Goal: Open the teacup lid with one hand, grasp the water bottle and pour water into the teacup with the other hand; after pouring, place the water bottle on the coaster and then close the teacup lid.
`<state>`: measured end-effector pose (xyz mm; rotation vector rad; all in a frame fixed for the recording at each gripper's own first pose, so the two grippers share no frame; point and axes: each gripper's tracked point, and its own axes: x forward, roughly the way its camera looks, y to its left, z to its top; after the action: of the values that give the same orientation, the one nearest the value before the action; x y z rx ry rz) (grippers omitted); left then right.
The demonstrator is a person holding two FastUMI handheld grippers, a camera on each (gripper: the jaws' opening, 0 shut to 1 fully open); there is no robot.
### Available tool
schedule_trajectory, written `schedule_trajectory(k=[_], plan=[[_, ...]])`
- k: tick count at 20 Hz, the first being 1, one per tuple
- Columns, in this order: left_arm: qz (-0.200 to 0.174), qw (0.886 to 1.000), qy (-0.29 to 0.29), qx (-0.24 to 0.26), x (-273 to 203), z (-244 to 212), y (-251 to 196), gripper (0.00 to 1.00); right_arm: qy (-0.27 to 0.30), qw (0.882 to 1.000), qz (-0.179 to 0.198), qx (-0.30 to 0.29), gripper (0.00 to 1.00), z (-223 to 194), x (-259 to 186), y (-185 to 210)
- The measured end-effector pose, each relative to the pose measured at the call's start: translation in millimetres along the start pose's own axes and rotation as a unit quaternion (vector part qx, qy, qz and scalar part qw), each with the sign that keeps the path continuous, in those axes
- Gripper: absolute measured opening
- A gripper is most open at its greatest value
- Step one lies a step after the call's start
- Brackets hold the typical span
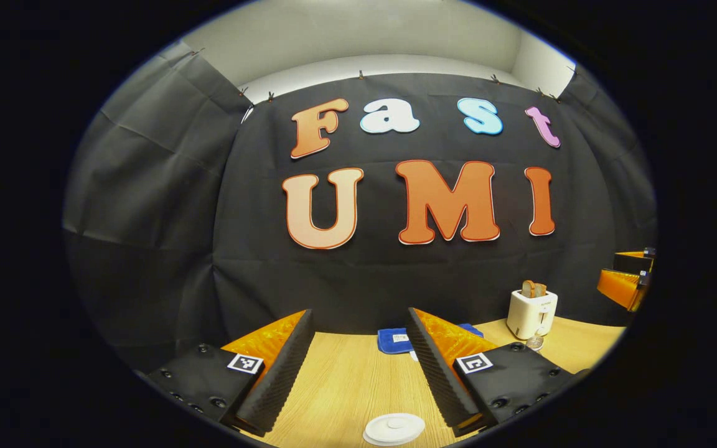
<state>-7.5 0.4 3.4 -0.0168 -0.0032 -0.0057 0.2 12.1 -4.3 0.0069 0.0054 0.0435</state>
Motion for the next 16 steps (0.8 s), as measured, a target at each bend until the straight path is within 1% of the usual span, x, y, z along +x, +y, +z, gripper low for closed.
schedule_trajectory(k=[1,4,7,14,16], plan=[[-0.005,1.0,0.002,-0.002,-1.3,-3.1,-3.5,0.97,0.003,1.0,0.001,0.0,0.97,-3.0,0.0,0.9],[-0.015,1.0,0.014,-0.007,-1.9,-13.9,-6.3,0.96,0.013,1.0,0.005,-0.001,0.97,-9.9,-0.1,4.2],[-0.03,0.999,0.035,-0.005,-2.2,-34.9,-13.5,0.97,0.021,1.0,0.013,0.002,0.97,-21.1,0.0,10.2],[-0.063,0.996,0.065,-0.001,-9.0,-72.8,-27.2,0.96,0.051,0.998,0.031,0.012,0.97,-52.8,3.9,25.9],[-0.076,0.994,0.076,0.006,-12.6,-87.4,-32.9,0.97,0.054,0.998,0.036,0.01,0.97,-60.8,3.8,31.2]])
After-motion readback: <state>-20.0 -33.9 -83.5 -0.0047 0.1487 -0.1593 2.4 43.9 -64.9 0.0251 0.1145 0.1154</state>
